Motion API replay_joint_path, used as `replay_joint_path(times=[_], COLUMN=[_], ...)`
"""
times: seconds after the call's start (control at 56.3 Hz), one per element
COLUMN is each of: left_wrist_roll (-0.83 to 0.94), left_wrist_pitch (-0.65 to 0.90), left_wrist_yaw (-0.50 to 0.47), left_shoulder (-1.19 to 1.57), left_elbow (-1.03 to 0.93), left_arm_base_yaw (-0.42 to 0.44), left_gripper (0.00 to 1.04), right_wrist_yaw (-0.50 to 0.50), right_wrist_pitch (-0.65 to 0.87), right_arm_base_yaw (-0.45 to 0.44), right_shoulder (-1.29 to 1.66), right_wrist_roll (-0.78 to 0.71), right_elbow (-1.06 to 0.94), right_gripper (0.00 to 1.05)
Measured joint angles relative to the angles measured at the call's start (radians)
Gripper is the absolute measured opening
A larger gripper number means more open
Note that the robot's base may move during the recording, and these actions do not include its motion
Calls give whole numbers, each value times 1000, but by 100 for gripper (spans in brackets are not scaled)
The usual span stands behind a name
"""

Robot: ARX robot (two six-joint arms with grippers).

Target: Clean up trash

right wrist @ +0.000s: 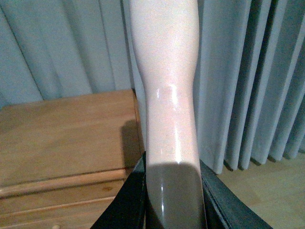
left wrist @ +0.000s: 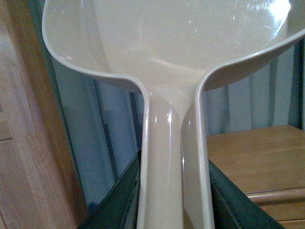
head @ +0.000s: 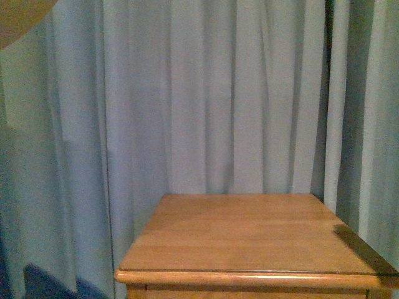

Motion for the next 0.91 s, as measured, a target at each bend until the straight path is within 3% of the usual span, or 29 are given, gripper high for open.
replay_joint_path(times=[0.142, 0.338, 0.906], left_wrist_roll=[0, 0, 0], left_wrist_pitch=[0, 0, -2], left_wrist_yaw=[1, 2, -1], left_shoulder=[0, 0, -5], left_elbow=[0, 0, -2], left_arm_base_yaw=[0, 0, 1], left_gripper=[28, 28, 28], right_wrist_yaw=[43, 82, 84], right_wrist_pitch=[82, 74, 68], right_arm_base_yaw=[13, 55, 66], right_shoulder=[-10, -34, -47], right_wrist_roll=[12, 3, -5], right_elbow=[-1, 1, 2], right_gripper=[21, 21, 21])
